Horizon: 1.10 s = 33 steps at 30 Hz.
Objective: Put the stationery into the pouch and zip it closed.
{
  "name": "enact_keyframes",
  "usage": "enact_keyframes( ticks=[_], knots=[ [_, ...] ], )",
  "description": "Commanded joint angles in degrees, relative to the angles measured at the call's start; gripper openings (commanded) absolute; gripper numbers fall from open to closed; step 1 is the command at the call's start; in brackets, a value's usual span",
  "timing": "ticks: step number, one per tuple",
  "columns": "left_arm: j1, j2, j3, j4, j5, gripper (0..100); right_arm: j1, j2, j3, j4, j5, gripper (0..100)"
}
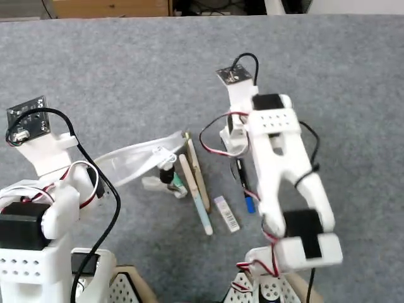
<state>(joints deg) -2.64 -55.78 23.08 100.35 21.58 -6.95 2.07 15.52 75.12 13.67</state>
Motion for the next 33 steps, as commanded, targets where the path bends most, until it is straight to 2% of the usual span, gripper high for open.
enact_keyframes(
  ticks=[1,11,19,26,33],
  knots=[
    [0.0,1.1,0.3,0.4,0.8,3,0.7,5.5,-6.5,-1.2,-0.5,22.3],
    [0.0,1.1,0.3,0.4,0.8,3,0.7,24.0,-22.2,-0.9,-0.5,21.9],
    [0.0,1.1,0.3,0.4,0.8,3,0.8,30.3,-25.3,-0.9,-0.4,21.4],
    [0.0,1.2,0.4,0.4,0.8,3,1.0,32.7,-27.5,-1.0,-0.1,6.9],
    [0.0,1.2,0.4,0.4,0.8,3,1.1,36.4,-30.0,-0.7,-0.1,1.3]
  ],
)
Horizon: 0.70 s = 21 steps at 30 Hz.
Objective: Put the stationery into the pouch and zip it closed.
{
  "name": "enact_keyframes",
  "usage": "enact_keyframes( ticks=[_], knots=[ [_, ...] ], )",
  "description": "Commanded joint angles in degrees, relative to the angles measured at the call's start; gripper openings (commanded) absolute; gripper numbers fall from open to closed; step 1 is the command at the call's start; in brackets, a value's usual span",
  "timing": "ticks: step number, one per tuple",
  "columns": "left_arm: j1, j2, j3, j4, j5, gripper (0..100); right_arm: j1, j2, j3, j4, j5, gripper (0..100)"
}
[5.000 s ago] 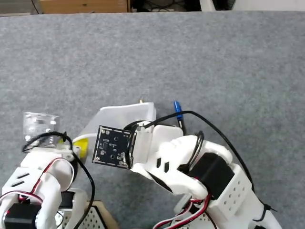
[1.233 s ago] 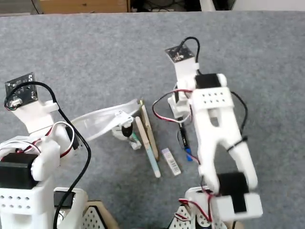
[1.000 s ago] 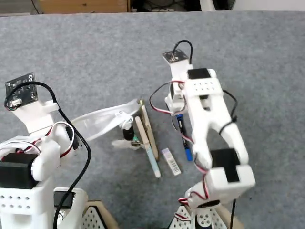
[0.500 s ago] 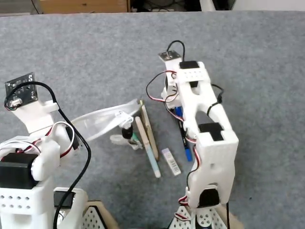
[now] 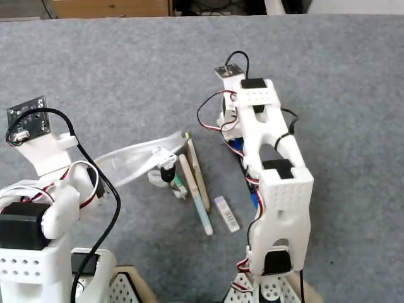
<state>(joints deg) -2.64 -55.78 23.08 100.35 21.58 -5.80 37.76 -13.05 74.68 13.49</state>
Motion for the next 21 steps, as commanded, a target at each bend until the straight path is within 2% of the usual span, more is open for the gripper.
enact_keyframes(
  ticks=[1,6,10,21],
  knots=[
    [0.0,1.2,0.4,0.4,0.8,3,-0.1,0.7,-1.5,-0.3,0.2,1.1],
    [0.0,1.2,0.4,0.4,0.8,3,0.0,0.7,-3.3,0.4,0.2,1.2],
    [0.0,1.3,0.4,0.4,0.8,3,-0.2,0.7,-9.6,6.0,0.3,1.2],
    [0.0,1.3,0.4,0.4,0.8,3,-0.3,0.7,-40.6,26.1,0.3,1.2]
  ],
)
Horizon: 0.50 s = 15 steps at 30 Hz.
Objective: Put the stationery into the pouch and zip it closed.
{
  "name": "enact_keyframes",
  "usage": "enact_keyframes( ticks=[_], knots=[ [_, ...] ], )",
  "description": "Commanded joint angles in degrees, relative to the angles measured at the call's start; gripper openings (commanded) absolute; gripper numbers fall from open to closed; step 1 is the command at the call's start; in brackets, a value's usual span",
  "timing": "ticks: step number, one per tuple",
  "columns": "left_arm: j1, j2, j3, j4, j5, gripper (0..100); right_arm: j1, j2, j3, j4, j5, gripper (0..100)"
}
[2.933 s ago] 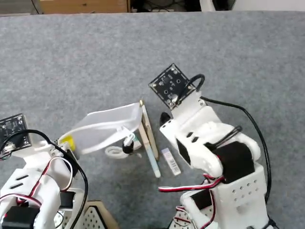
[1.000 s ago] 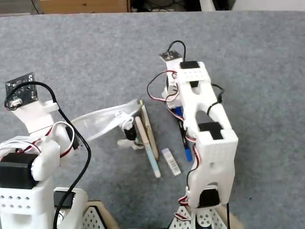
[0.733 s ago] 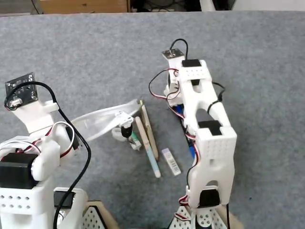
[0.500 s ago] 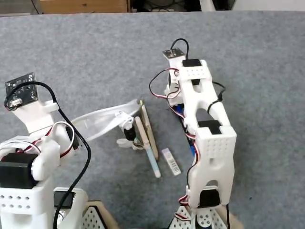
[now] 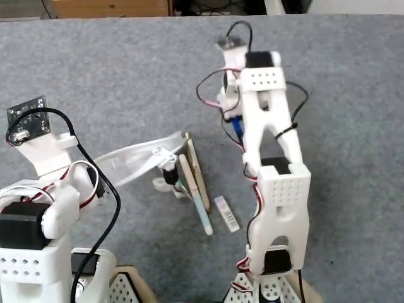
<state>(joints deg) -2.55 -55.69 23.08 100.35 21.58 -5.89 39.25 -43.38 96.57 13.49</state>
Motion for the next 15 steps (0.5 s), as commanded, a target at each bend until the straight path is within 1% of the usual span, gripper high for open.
enact_keyframes(
  ticks=[1,4,12,15],
  knots=[
    [0.0,1.2,0.4,0.4,0.8,3,-0.2,-0.7,-12.7,4.7,0.3,1.2],
    [0.0,1.2,0.4,0.4,0.8,3,0.1,-2.3,-16.4,4.7,0.3,1.2],
    [0.0,1.2,0.4,0.4,0.8,3,-1.3,-11.9,-16.9,4.7,0.3,1.2],
    [0.0,1.2,0.4,0.4,0.8,3,-3.0,-17.5,-16.8,4.7,2.1,1.2]
  ],
)
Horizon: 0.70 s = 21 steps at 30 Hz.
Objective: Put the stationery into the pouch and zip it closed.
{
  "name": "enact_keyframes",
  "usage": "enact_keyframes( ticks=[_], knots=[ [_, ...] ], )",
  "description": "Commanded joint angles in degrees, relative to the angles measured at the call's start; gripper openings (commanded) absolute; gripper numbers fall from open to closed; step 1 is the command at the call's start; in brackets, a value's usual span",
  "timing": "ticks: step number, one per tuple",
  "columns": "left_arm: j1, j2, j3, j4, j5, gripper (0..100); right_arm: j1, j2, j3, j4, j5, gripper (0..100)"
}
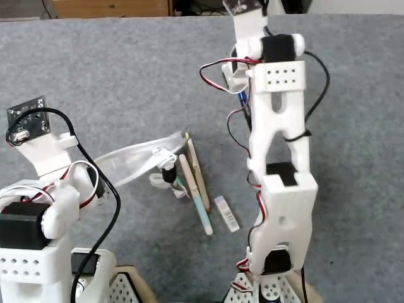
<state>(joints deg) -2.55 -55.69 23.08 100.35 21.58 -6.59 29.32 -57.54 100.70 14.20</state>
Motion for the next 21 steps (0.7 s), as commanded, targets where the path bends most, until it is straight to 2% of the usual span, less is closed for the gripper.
enact_keyframes(
  ticks=[1,8,15,21],
  knots=[
    [0.0,1.2,0.4,0.4,0.8,3,-3.0,-9.7,-2.4,0.5,1.8,1.2],
    [0.0,1.2,0.4,0.4,0.8,3,-8.6,-23.8,-1.7,0.5,1.5,1.2],
    [0.0,1.2,0.7,0.4,0.8,3,-14.5,-37.1,7.7,0.5,1.4,1.2],
    [0.0,1.2,1.5,0.4,0.8,3,-27.3,-51.5,14.4,0.4,1.4,1.2]
  ],
)
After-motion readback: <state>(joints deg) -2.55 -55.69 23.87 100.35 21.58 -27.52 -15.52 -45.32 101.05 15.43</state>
